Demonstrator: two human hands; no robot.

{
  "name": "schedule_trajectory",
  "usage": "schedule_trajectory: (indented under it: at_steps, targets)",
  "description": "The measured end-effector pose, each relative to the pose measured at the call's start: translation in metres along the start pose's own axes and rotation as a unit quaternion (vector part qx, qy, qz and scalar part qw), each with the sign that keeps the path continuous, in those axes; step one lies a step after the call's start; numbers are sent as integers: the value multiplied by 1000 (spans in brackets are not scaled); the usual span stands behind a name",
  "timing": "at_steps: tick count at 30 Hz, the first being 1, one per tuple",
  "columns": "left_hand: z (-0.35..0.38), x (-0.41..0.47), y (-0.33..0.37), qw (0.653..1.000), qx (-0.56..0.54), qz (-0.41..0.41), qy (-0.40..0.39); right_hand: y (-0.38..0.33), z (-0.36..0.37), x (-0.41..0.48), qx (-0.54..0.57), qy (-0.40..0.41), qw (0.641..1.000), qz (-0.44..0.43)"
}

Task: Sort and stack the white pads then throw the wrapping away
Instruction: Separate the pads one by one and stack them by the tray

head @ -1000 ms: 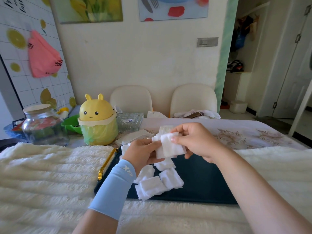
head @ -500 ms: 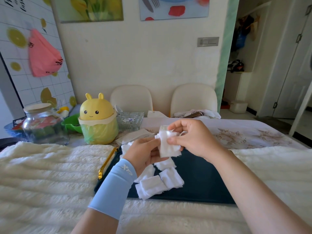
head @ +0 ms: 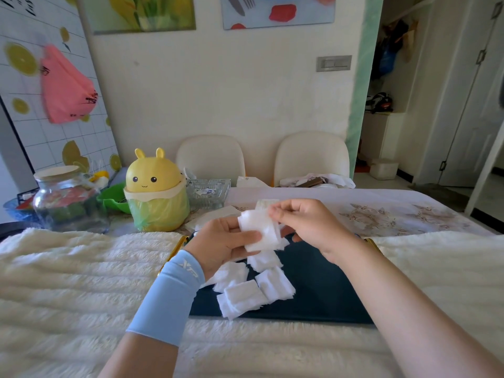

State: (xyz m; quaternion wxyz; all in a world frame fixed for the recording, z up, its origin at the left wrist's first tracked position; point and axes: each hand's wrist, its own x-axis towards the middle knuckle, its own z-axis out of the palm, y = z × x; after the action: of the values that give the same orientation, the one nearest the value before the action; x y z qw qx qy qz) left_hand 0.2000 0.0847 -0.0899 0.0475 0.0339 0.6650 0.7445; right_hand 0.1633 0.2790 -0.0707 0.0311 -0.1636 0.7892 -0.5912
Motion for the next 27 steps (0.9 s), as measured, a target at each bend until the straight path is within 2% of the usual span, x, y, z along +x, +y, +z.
schedule_trajectory:
  at_steps: [2, 3, 5, 7, 9, 11, 14, 17, 21, 24, 27]
  targets:
    - [-7, 3, 0, 997, 0, 11, 78, 2, -1, 2, -100, 34, 994, -42]
    - [-10, 5, 0, 994, 5, 15, 111, 2, -1, 1, -150, 27, 986, -64]
    - [-16, 7, -2, 987, 34, 19, 157, -3, 5, -4, -211, -45, 972, -90]
    - [-18, 8, -3, 982, 63, 19, 177, -10, 20, -12, -259, -144, 951, -88]
    - [-17, 7, -3, 979, 79, 19, 186, -12, 36, -19, -329, -221, 914, -83]
    - [-16, 7, -3, 975, 105, 22, 193, -9, 47, -24, -362, -253, 895, -58]
    - [-14, 7, -3, 973, 129, 24, 191, -4, 50, -24, -369, -258, 892, -38]
    - [-14, 7, -4, 973, 129, 25, 190, -5, 44, -21, -351, -249, 902, -40]
    - [-11, 7, -2, 977, 85, 20, 193, -5, 24, -13, -261, -184, 947, -38]
    - [-9, 7, 0, 979, 20, 6, 202, -7, 8, -10, -129, -100, 986, -16]
    - [-5, 6, 0, 984, -13, -5, 180, -11, 0, -9, -20, -36, 999, 14]
